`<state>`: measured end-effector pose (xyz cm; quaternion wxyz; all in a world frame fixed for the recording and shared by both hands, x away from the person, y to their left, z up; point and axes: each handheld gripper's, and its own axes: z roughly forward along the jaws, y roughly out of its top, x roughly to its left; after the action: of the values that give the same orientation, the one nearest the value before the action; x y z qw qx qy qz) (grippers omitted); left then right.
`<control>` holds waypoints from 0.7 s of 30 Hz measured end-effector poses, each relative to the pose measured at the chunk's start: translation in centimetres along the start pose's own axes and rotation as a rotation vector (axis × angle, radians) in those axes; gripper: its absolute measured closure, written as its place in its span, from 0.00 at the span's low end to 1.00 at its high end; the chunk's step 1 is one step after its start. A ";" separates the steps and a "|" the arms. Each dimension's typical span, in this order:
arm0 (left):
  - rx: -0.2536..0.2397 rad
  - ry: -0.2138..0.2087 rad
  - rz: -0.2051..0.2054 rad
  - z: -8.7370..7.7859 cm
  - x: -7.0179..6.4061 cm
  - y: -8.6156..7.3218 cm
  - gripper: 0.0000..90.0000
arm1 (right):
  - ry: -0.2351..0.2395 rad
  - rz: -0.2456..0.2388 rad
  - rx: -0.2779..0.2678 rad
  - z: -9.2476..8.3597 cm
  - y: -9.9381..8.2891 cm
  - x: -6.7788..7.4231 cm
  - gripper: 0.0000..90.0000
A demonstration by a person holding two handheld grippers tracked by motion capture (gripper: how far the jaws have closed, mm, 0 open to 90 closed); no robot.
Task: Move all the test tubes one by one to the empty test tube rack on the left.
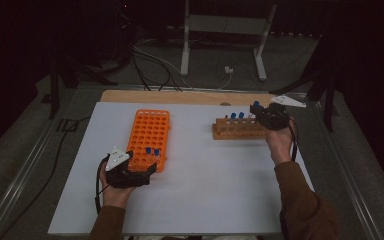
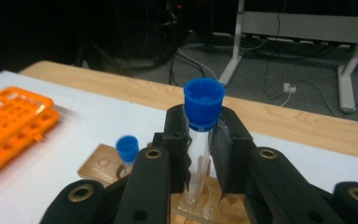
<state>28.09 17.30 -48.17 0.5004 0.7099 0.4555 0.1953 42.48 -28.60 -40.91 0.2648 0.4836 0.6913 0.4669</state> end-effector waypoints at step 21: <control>0.012 -0.020 0.025 0.2 -0.5 0.0 0.01 | 0.116 -0.041 0.026 -1.8 -0.1 2.4 0.85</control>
<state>28.01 16.80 -48.13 0.4983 0.7205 0.4426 0.1917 40.04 -27.10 -40.03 0.2276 0.4449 0.7214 0.4794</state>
